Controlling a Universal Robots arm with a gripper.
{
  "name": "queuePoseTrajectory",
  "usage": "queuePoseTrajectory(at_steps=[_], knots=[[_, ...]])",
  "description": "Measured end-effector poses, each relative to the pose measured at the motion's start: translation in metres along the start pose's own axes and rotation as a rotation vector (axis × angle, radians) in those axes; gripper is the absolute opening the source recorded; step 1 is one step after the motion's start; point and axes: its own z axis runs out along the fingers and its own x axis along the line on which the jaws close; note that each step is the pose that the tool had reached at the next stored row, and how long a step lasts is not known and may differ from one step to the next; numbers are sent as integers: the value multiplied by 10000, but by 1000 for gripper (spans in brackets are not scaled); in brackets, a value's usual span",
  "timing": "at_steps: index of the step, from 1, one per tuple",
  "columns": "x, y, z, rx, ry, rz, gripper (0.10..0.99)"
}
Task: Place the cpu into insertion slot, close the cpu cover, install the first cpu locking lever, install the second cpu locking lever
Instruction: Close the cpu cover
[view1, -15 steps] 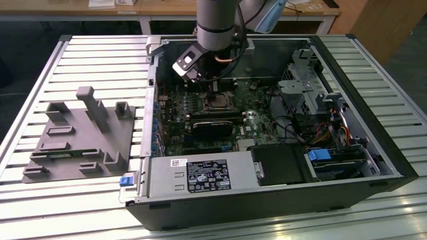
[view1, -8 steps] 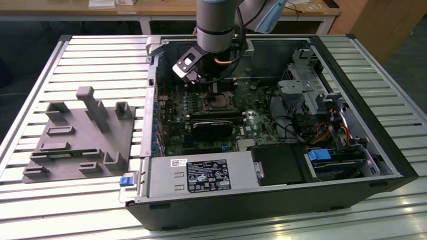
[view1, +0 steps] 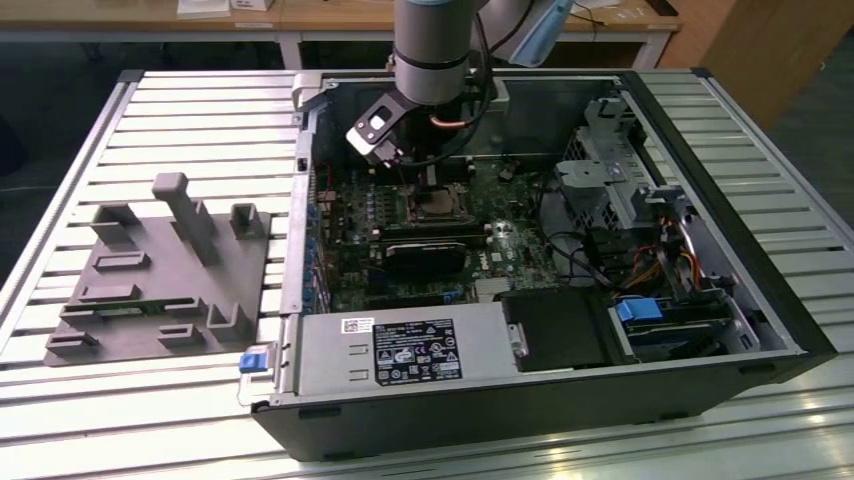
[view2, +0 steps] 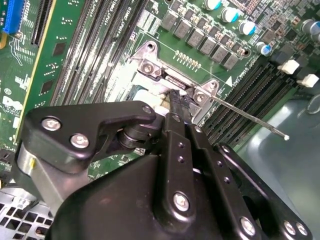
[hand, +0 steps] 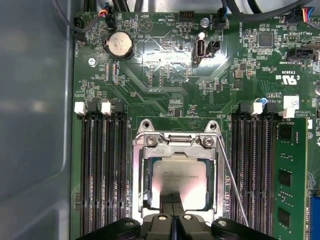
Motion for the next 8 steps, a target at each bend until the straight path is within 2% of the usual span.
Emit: queuePoseTrajectory(at_steps=[3, 8], knots=[[0, 0, -45, 5, -7, 0, 118], [0, 42, -47, 18, -8, 0, 118]])
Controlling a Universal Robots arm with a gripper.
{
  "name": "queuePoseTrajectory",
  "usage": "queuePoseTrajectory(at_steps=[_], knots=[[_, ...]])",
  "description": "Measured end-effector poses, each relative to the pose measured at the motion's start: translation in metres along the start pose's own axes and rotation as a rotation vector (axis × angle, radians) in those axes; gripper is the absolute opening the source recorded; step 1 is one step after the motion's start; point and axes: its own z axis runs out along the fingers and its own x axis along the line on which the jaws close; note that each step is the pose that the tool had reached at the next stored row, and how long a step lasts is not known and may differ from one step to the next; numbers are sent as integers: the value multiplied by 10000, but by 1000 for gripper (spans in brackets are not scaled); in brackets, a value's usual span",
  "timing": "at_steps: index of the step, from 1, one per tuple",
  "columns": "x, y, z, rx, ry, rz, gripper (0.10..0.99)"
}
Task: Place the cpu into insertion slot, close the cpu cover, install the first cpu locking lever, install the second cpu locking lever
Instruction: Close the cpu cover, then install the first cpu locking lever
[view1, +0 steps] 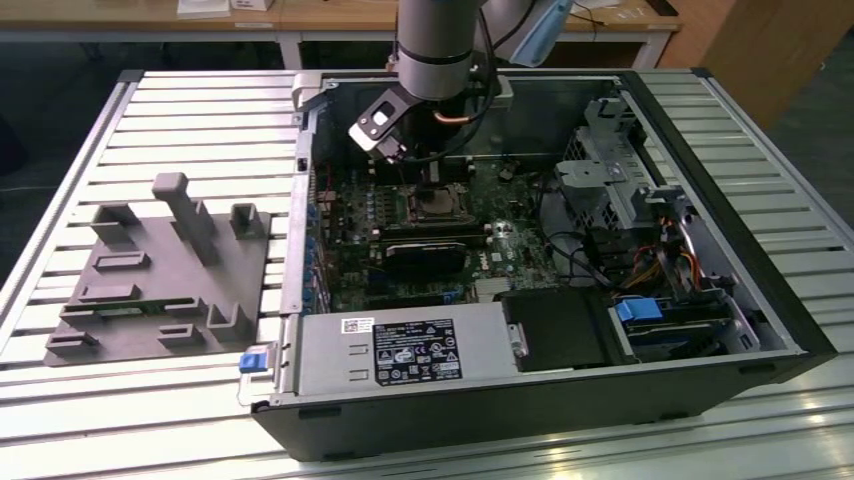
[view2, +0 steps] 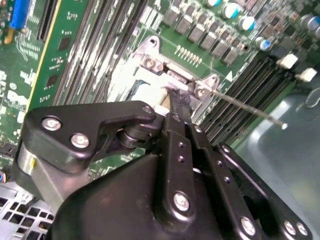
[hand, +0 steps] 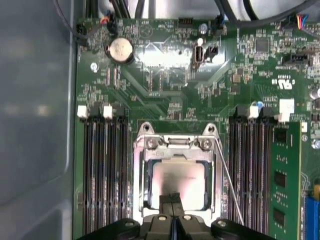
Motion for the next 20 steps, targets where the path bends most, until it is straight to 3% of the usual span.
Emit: queuePoseTrajectory(at_steps=[11, 20], knots=[[0, 143, 2, 35, 2, 1, 118], [1, 162, -6, 43, -1, 1, 118]])
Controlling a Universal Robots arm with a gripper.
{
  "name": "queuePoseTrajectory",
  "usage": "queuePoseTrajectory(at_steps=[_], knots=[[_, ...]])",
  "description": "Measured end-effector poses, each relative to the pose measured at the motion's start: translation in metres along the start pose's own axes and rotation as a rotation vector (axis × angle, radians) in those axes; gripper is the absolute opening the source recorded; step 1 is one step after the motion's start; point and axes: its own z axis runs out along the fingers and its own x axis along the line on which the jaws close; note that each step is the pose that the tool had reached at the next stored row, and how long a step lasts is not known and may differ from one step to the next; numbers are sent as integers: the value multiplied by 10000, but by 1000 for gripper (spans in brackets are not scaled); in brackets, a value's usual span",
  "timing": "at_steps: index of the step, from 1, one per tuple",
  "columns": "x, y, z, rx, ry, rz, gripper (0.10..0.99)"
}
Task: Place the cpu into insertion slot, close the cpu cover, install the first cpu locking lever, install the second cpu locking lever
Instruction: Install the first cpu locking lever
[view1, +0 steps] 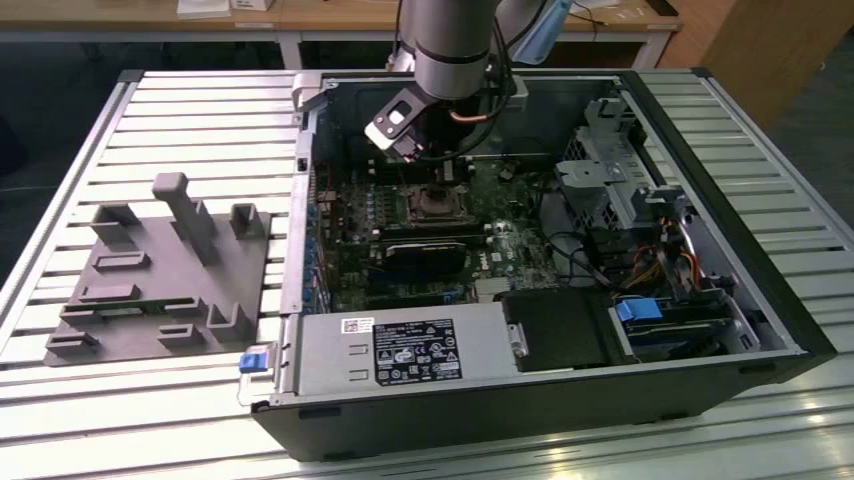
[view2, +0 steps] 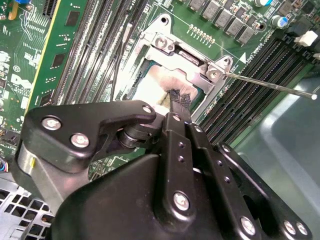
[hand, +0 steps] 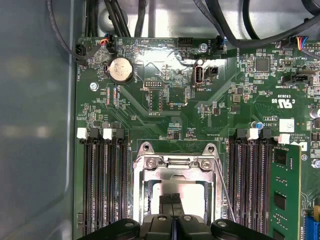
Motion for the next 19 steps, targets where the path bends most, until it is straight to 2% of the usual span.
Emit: queuePoseTrajectory(at_steps=[5, 10, 14, 19], knots=[[1, 2, -35, -1, 1, 0, 118], [2, 4, -106, -1, -3, 1, 118], [3, 5, -200, -1, -3, 1, 118], [6, 6, -383, -2, -2, 1, 118]])
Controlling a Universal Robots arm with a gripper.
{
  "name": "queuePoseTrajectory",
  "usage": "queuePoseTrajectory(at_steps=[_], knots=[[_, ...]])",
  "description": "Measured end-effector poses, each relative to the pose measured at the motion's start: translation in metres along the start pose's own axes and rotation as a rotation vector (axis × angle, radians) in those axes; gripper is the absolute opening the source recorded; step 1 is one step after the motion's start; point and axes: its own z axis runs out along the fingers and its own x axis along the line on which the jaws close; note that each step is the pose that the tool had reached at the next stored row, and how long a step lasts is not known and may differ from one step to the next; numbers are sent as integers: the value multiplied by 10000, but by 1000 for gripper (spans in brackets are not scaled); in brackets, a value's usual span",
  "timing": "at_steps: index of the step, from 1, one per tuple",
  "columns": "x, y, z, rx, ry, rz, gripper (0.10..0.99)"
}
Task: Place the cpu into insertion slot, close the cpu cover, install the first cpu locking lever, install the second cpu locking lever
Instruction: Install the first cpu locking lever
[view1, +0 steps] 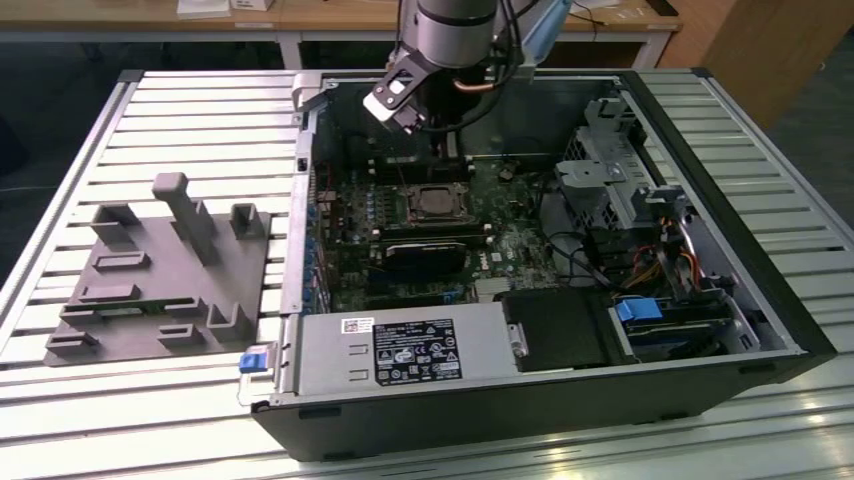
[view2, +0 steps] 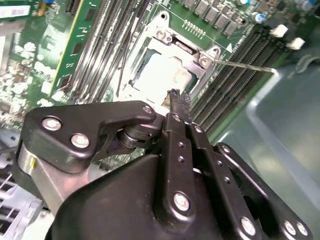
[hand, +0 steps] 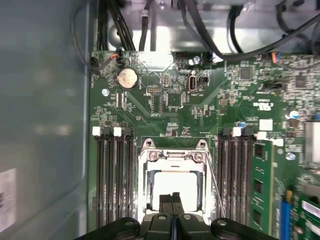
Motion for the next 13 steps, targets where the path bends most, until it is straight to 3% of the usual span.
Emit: queuePoseTrajectory(at_steps=[7, 13], knots=[[3, 1, -233, 1, -2, 0, 118], [4, 1, -240, 6, 1, -311, 118]])
